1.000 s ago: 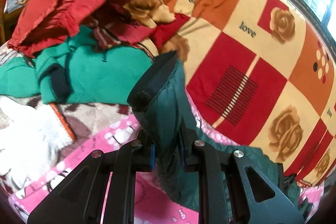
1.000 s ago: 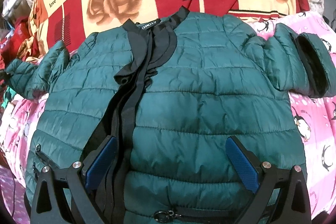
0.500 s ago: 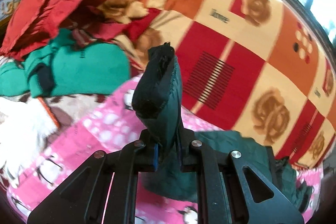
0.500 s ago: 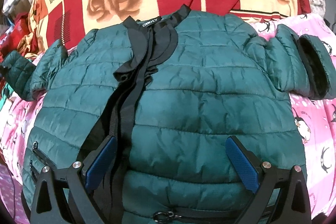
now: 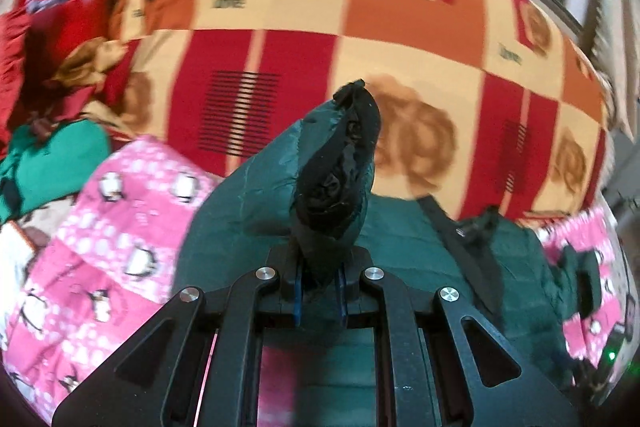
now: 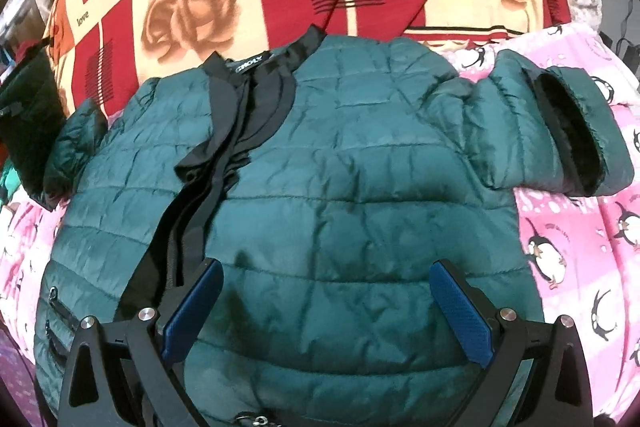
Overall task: Fold large clothes
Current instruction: 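Lift the sleeve with the left gripper and carry it toward the jacket's zipper, then lay the sleeve across the jacket body and open the left gripper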
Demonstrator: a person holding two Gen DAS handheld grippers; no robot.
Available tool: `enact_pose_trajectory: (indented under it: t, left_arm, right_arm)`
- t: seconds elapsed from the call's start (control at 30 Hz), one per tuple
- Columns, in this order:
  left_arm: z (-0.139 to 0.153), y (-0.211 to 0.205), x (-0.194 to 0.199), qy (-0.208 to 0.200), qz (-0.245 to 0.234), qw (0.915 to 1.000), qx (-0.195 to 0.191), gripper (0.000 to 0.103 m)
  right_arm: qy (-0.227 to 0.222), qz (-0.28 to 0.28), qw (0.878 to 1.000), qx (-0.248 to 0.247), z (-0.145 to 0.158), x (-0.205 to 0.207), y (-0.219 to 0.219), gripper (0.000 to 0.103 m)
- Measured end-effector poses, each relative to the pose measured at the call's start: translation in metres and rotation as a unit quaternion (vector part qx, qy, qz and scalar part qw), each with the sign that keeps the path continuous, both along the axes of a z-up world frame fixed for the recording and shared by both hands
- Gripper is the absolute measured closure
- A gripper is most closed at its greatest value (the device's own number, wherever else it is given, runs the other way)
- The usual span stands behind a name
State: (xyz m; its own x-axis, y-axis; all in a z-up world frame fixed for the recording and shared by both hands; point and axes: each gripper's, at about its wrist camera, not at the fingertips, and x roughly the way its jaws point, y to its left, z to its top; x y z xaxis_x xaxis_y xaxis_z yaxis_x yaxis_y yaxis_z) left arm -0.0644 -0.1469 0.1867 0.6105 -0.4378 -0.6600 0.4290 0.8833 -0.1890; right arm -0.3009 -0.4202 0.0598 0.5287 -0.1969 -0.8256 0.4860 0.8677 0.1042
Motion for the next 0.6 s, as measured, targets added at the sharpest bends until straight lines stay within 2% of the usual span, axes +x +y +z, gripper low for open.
enact_pose_trajectory:
  t: [0.3, 0.6]
  left_arm:
    - [-0.013, -0.076, -0.030, 0.014, -0.050, 0.9986, 0.012, 0.092]
    - [-0.018, -0.121, -0.048, 0.022, -0.071, 0.9972, 0.013, 0.092]
  right_arm:
    - [-0.023, -0.017, 1.000, -0.007, 0.009, -0.005, -0.022, 0.000]
    - [-0.022, -0.021, 0.999, 0.012, 0.002, -0.017, -0.032, 0.000]
